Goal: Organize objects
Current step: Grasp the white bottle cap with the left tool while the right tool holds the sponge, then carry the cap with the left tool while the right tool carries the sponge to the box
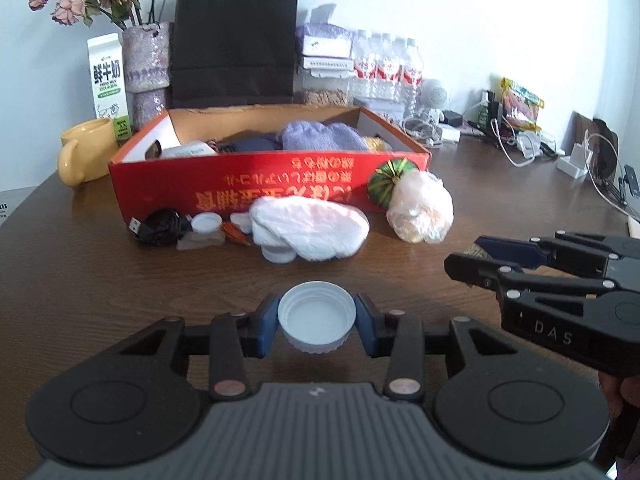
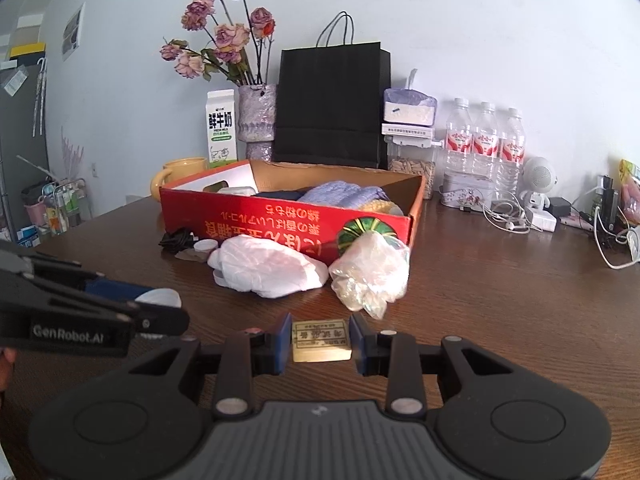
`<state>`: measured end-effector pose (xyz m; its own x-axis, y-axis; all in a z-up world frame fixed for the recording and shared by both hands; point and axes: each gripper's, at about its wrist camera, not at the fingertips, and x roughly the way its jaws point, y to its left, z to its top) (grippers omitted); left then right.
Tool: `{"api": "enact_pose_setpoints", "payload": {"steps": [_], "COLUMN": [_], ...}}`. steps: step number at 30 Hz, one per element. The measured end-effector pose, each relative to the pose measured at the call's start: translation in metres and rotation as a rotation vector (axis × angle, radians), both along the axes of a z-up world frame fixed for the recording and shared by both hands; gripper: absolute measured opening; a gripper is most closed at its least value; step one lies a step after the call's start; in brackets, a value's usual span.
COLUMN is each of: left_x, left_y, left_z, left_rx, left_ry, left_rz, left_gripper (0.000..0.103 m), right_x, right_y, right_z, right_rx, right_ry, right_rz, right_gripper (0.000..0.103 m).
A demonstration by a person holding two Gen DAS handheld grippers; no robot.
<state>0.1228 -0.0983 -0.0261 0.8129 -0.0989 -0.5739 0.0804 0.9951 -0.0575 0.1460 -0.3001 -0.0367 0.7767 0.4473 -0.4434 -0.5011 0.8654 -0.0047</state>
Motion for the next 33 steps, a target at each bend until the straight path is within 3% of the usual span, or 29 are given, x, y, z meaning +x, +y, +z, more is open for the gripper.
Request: {"api": "enact_pose_setpoints", "payload": {"steps": [14, 33], "left_x": [0.020, 0.104], "left_y": [0.032, 0.076], "left_z": [0.041, 0.068], "left_rx": [-0.032, -0.076], "left_ry": [-0.115, -0.182], "left_rz": [0.034, 0.075], "left_gripper": [0.041, 0.041], "right_x": [0.019, 0.099], "right_y": [0.042, 0.099], "right_z": [0.044, 0.064], "right_rx": [0.011, 0.003], "right_ry": [-0.098, -0.111], "right_rz": [0.053, 0.062], "right_gripper": [0.030, 0.030]}}
